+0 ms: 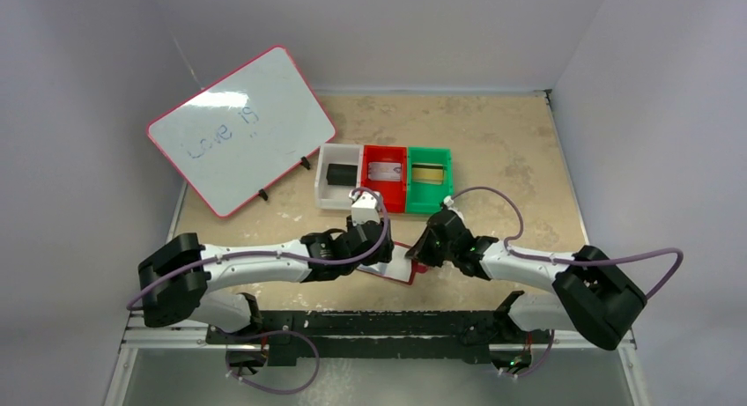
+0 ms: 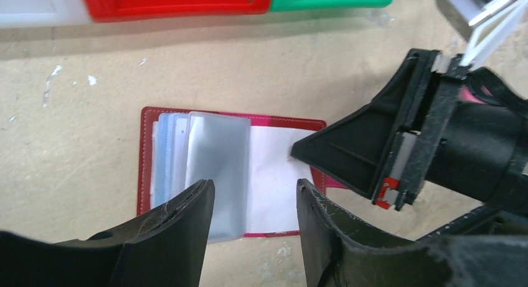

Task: Take the credit cards out of the card holder

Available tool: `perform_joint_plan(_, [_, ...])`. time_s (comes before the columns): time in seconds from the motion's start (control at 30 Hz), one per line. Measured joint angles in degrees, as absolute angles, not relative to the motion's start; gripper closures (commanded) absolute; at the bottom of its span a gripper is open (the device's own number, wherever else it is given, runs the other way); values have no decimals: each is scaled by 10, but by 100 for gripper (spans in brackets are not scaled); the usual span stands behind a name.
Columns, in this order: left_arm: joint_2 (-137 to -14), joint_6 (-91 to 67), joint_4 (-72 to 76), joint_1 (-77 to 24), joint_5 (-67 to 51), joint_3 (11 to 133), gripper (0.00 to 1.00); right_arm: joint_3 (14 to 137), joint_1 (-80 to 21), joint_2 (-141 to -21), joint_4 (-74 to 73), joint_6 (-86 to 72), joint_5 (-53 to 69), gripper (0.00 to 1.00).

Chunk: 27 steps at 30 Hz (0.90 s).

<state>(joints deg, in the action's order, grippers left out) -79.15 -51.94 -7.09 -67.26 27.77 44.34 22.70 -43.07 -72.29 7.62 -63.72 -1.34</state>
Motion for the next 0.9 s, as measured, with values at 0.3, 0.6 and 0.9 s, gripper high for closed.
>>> perform_joint_plan(0.3, [-830,-548,-94,-673,288,442,46,227,-430,-738,100,-644,-8,100])
perform_joint_plan(0.6, [-842,-567,-117,-673,303,441,36,227,-430,-740,101,-644,-7,100])
perform_joint_plan(0.9, [-823,-575,-130,-673,314,432,42,230,-430,-744,99,-644,-6,100])
